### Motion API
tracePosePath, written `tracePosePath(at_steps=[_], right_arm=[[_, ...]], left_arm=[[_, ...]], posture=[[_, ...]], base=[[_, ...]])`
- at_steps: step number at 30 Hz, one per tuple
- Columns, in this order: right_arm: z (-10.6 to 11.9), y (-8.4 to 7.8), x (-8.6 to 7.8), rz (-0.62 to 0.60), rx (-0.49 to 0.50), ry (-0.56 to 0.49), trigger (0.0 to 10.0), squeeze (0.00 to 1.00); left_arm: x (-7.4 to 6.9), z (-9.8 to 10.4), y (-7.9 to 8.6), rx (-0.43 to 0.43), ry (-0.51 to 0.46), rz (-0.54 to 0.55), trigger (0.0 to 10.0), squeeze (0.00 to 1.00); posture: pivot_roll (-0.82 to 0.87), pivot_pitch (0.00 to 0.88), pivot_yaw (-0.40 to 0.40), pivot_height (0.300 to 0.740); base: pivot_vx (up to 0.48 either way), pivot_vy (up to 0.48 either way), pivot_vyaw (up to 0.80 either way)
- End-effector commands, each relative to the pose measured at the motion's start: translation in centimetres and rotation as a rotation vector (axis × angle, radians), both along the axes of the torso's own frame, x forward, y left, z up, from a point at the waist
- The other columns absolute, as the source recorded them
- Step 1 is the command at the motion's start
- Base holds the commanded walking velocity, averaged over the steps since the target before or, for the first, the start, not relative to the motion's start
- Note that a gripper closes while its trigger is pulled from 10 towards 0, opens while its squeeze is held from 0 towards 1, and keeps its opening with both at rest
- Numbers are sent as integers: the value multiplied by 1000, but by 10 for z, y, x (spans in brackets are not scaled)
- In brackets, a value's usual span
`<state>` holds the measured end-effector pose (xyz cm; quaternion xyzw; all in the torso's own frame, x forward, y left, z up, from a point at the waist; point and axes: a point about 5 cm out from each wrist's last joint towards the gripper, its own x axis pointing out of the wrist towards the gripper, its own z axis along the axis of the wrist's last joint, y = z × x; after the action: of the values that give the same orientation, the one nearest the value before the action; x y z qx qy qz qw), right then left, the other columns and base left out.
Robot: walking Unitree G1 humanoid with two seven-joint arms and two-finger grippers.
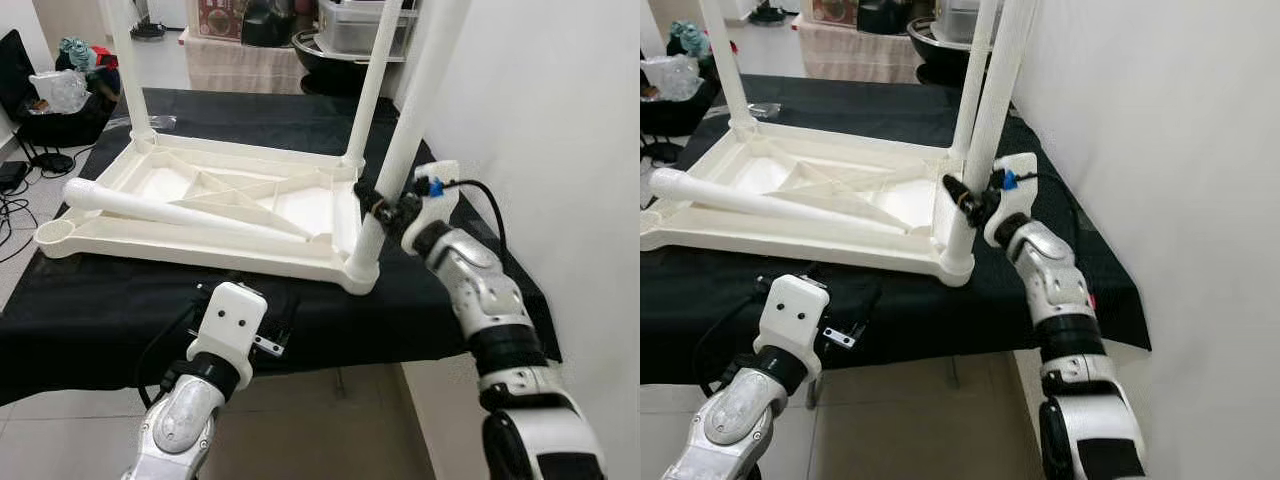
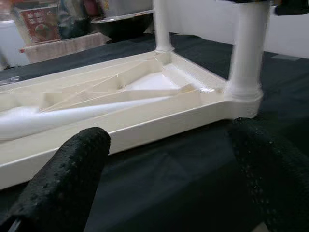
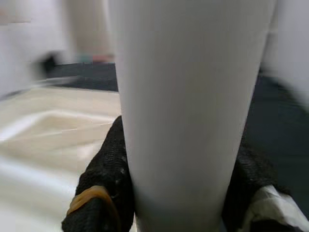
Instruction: Building children table
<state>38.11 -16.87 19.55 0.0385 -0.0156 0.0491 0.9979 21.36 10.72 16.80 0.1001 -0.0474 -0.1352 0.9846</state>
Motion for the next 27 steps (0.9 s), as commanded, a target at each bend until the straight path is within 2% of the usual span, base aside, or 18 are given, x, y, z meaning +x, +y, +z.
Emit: tracePosePath(at_steps=[1,2,3,8,9,10,11,13,14,15,16,17,18,19,21,22,24,27], right_arm=[[-24,-33,-10,-316,-31,118,0,0],[-24,-33,-10,-316,-31,118,0,0],[-21,-35,-24,-512,-11,116,0,0],[-18,-30,-28,-554,7,109,0,0],[-17,-21,-25,-514,39,105,2980,0],[-15,-9,-19,-416,63,88,10000,290],[-13,0,-16,-348,78,76,10000,290],[-13,0,-16,-348,78,76,10000,290],[-9,10,-13,-290,88,46,10000,1000],[-7,17,-11,-240,71,30,10000,1000],[-7,17,-11,-240,71,30,10000,1000],[-6,23,-10,-179,77,33,10000,86],[-5,28,-10,-139,83,39,10000,86],[-6,31,-9,-82,79,51,10000,0],[-6,32,-10,-47,78,58,10000,0],[-8,32,-9,11,81,73,10000,0],[-8,32,-9,11,81,73,10000,0],[-15,19,-9,341,45,118,10000,0]], left_arm=[[-1,0,0,6,1,5,10000,0],[-1,0,0,6,1,5,10000,0],[-1,0,1,6,1,6,10000,0],[0,1,1,7,0,6,10000,0],[-1,0,1,8,1,5,10000,0],[-1,0,1,8,2,5,10000,0],[-1,0,1,8,3,5,10000,0],[-1,0,1,8,3,5,10000,0],[-1,0,1,8,3,5,10000,0],[-1,0,1,9,3,5,10000,0],[-1,0,1,9,3,5,10000,0],[-1,0,0,8,2,5,10000,0],[-1,0,0,8,2,5,10000,0],[-1,0,0,7,2,5,10000,0],[-1,1,0,7,2,6,10000,0],[-1,1,0,8,1,6,10000,0],[-1,1,0,8,1,6,10000,0],[0,0,1,8,1,9,10000,0]], posture=[[71,31,-127,740],[71,31,-127,740],[75,33,-125,740],[74,33,-123,740],[74,35,-126,740],[72,36,-126,740],[72,36,-126,740],[72,36,-126,740],[71,36,-126,740],[69,37,-126,740],[69,37,-126,740],[72,38,-127,740],[72,38,-127,740],[70,37,-127,740],[70,37,-127,740],[69,39,-125,740],[69,39,-125,740],[70,41,-128,740]], base=[[0,0,0],[0,0,0],[0,0,0],[0,0,0],[0,0,0],[0,0,0],[0,0,0],[0,0,0],[0,0,0],[0,0,0],[0,0,0],[0,0,0],[0,0,0],[0,0,0],[0,0,0],[0,0,0],[0,0,0],[0,0,0]])
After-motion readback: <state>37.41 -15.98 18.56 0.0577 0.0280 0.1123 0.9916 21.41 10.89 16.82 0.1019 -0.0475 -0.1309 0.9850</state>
